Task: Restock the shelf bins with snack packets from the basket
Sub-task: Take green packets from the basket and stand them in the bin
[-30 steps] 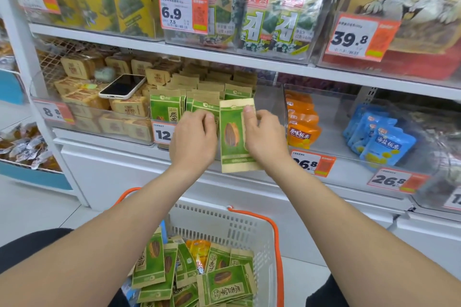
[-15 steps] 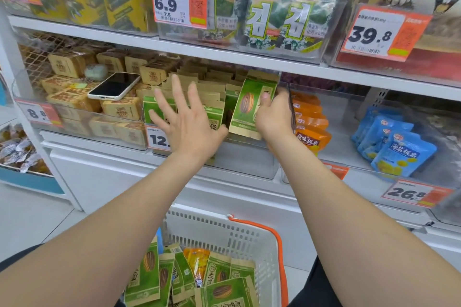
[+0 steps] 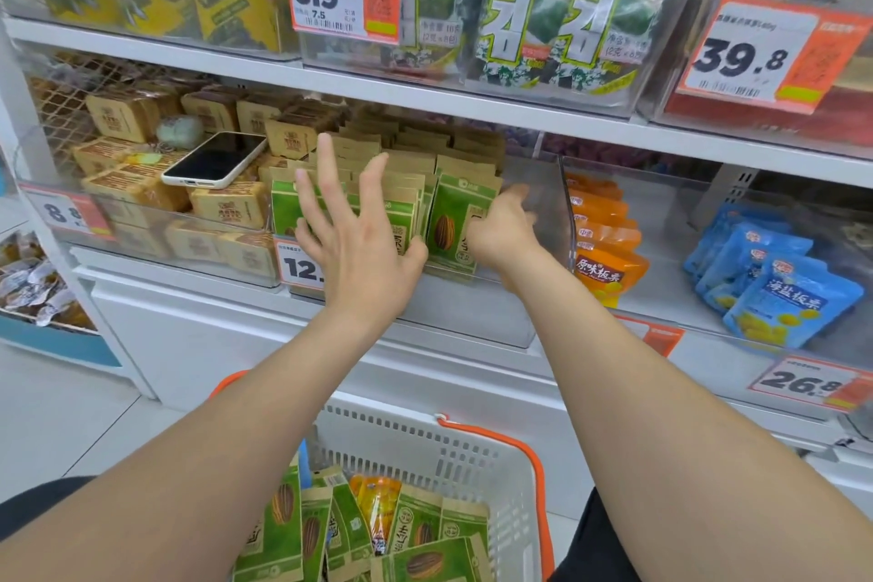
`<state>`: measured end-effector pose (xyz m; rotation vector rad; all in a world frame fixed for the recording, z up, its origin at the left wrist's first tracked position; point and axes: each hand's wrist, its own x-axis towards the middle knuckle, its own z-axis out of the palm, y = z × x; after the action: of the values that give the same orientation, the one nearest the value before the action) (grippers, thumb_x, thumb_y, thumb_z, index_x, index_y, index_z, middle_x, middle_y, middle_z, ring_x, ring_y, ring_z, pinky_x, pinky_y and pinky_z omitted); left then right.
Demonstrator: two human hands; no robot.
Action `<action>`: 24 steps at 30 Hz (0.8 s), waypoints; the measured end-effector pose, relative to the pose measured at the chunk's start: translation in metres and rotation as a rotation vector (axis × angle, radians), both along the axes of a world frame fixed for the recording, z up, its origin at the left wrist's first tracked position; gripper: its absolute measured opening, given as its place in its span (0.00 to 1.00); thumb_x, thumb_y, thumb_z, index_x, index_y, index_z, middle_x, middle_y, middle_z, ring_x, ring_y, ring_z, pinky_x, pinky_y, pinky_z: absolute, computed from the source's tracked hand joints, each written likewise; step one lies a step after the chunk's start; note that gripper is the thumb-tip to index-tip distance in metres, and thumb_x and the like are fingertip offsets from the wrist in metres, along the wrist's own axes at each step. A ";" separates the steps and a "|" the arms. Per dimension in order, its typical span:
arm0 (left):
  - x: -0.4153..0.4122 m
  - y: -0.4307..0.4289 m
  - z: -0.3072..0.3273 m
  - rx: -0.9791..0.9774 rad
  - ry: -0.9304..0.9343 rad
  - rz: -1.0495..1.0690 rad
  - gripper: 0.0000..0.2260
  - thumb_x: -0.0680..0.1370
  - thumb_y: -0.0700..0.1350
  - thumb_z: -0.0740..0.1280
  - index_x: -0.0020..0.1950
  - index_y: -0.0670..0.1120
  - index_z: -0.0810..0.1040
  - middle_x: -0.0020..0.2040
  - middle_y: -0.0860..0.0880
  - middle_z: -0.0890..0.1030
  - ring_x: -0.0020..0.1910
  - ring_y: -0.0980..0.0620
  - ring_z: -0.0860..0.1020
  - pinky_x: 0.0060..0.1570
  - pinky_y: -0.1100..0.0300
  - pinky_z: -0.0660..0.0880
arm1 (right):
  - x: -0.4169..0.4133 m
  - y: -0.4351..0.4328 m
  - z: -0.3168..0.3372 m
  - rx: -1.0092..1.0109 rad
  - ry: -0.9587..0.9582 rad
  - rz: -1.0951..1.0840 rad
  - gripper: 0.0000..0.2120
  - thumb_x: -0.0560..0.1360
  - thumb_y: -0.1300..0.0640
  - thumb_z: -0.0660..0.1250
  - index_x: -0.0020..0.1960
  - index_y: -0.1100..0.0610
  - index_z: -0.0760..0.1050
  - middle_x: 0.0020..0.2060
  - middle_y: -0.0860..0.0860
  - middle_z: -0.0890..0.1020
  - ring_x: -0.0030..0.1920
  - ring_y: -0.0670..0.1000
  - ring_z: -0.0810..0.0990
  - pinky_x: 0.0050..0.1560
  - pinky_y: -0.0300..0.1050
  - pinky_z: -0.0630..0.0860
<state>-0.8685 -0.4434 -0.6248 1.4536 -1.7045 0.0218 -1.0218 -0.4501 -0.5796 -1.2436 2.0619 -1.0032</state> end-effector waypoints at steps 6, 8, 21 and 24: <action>0.001 0.000 -0.002 -0.016 -0.006 0.003 0.42 0.72 0.54 0.79 0.80 0.52 0.61 0.85 0.44 0.43 0.82 0.32 0.46 0.73 0.28 0.59 | 0.002 -0.011 -0.007 0.017 -0.014 -0.069 0.50 0.76 0.60 0.73 0.82 0.63 0.39 0.76 0.65 0.64 0.72 0.64 0.71 0.64 0.52 0.73; 0.002 0.002 -0.002 -0.028 -0.010 -0.003 0.42 0.72 0.56 0.79 0.80 0.51 0.61 0.85 0.44 0.45 0.82 0.32 0.48 0.73 0.29 0.59 | 0.002 -0.012 -0.011 0.064 -0.009 -0.080 0.51 0.73 0.54 0.77 0.81 0.65 0.47 0.72 0.63 0.72 0.69 0.62 0.75 0.64 0.53 0.78; 0.052 0.028 -0.016 -0.126 -0.070 -0.129 0.09 0.76 0.50 0.66 0.44 0.49 0.68 0.37 0.53 0.73 0.39 0.47 0.71 0.46 0.48 0.68 | 0.037 0.055 0.005 -0.083 0.687 0.126 0.21 0.78 0.57 0.65 0.67 0.63 0.66 0.64 0.63 0.70 0.64 0.66 0.68 0.62 0.57 0.69; 0.070 0.035 -0.036 0.147 -0.211 -0.126 0.10 0.77 0.54 0.61 0.39 0.50 0.71 0.31 0.51 0.76 0.36 0.43 0.76 0.40 0.52 0.69 | 0.064 0.073 -0.001 -0.214 0.666 0.330 0.10 0.75 0.61 0.62 0.56 0.60 0.72 0.53 0.61 0.77 0.55 0.63 0.75 0.48 0.51 0.70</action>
<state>-0.7985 -0.4086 -0.6610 1.4898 -2.0039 -0.0196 -0.9578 -0.3776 -0.5804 -2.1776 2.1220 -0.7234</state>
